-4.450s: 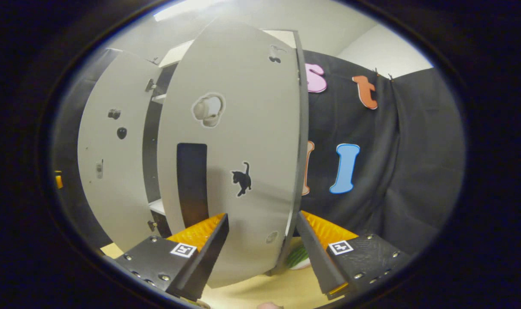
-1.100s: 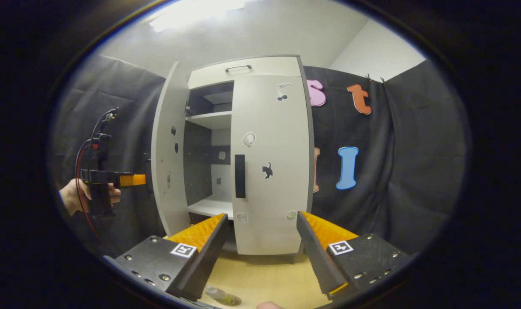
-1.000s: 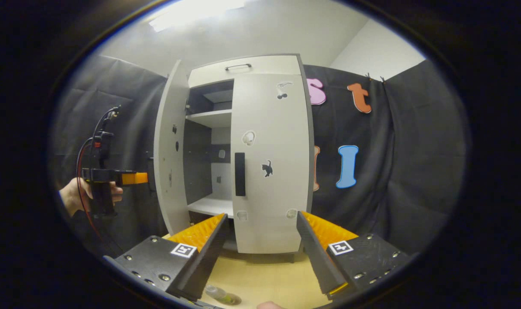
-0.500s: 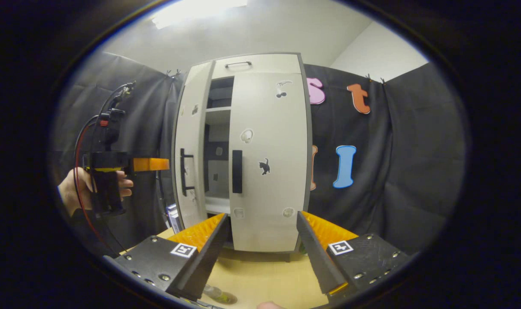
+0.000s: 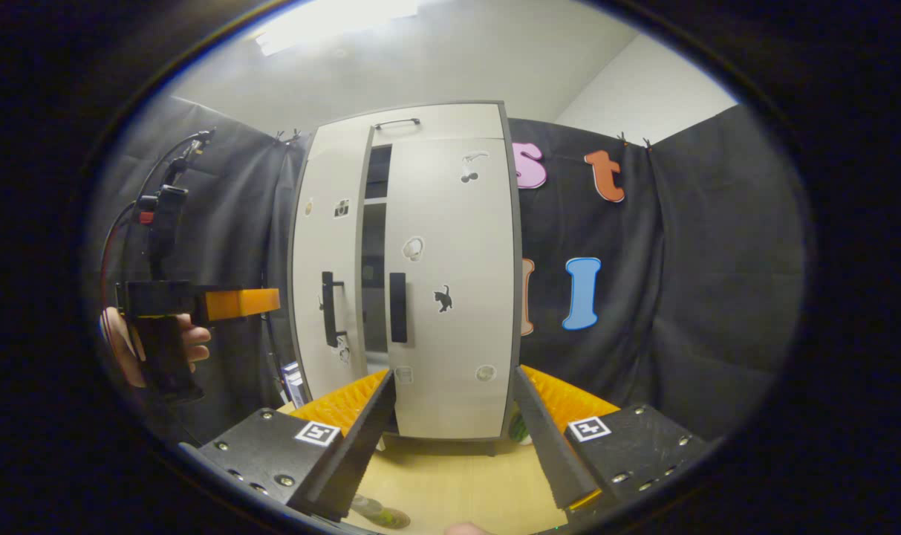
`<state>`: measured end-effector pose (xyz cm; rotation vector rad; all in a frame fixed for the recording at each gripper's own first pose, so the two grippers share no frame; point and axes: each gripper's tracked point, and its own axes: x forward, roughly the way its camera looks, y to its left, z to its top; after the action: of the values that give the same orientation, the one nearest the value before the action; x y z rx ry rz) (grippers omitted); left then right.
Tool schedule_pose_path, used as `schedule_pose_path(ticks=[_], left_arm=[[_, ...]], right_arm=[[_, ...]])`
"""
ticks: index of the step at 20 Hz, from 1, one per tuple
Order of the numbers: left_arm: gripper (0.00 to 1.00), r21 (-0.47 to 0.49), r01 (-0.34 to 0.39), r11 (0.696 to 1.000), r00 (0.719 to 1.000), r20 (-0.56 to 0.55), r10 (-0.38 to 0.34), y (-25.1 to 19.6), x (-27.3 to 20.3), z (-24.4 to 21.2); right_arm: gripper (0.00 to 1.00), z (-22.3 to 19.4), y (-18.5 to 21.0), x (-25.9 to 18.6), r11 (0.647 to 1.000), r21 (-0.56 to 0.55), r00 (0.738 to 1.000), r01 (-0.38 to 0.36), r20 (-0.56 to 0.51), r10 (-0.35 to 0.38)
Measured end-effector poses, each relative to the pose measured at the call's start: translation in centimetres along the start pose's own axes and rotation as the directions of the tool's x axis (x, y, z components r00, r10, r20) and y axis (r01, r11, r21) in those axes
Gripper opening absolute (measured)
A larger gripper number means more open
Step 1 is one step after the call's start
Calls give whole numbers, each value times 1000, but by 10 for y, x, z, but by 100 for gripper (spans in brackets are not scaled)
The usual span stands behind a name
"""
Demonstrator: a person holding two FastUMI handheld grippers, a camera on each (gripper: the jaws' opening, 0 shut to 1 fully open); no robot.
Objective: Grasp the bottle in the cabinet with the left hand and place it on the coaster, then close the right door with the right hand and the left door with the left hand.
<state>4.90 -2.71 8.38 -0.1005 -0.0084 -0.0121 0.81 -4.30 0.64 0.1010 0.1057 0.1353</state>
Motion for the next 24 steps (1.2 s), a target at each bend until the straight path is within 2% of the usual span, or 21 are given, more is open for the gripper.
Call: schedule_pose_path(ticks=[1, 4, 5, 6, 8, 9, 11, 12, 13, 18, 19, 20, 24], left_arm=[[95, 7, -9, 1000, 1000, 4, 9, -1, -5, 0], [95, 9, -18, 1000, 1000, 10, 18, -5, -19, 3], [95, 8, -18, 1000, 1000, 10, 18, -7, -23, 3], [95, 9, -20, 1000, 1000, 15, 20, -8, -27, 6], [95, 12, -37, 999, 999, 30, 37, -5, -33, 11], [95, 12, -50, 999, 998, 26, 50, -4, -35, 9], [95, 13, -35, 999, 999, 15, 35, -12, -38, 4], [91, 11, -27, 1000, 1000, 15, 26, -14, -39, 3], [95, 14, -10, 1000, 1000, 17, 10, -17, -38, 2], [95, 22, 24, 999, 1000, 13, -24, -19, -34, -6], [95, 15, 31, 999, 999, 8, -31, -19, -32, -8], [95, 6, 38, 999, 999, 0, -38, -20, -29, -12], [95, 4, 38, 999, 999, -17, -38, -15, -21, -22]], right_arm=[[93, 2, 1, -2, 1000, 1, 1000, -7, 4, 7], [96, 4, 4, -11, 1000, 6, 1000, -20, 2, 20], [93, 4, 5, -14, 1000, 7, 1000, -21, 0, 21], [96, 5, 5, -15, 1000, 8, 1000, -22, 3, 22], [96, 5, 6, -15, 1000, 14, 1000, -13, 7, 13], [93, 6, 7, -15, 1000, 19, 1000, -9, 8, 8], [93, 7, 9, -12, 1000, 27, 1000, 2, 14, -3], [96, 6, 10, -11, 999, 33, 1000, 7, 14, -8], [96, 5, 12, -9, 999, 40, 1000, 11, 16, -11], [96, 3, 23, 1, 999, 39, 1000, 20, 17, -21], [93, 3, 25, 3, 999, 32, 1000, 20, 18, -21], [99, 3, 28, 5, 999, 28, 1000, 21, 19, -21], [93, 7, 31, 10, 999, 26, 999, 27, 44, -28]])
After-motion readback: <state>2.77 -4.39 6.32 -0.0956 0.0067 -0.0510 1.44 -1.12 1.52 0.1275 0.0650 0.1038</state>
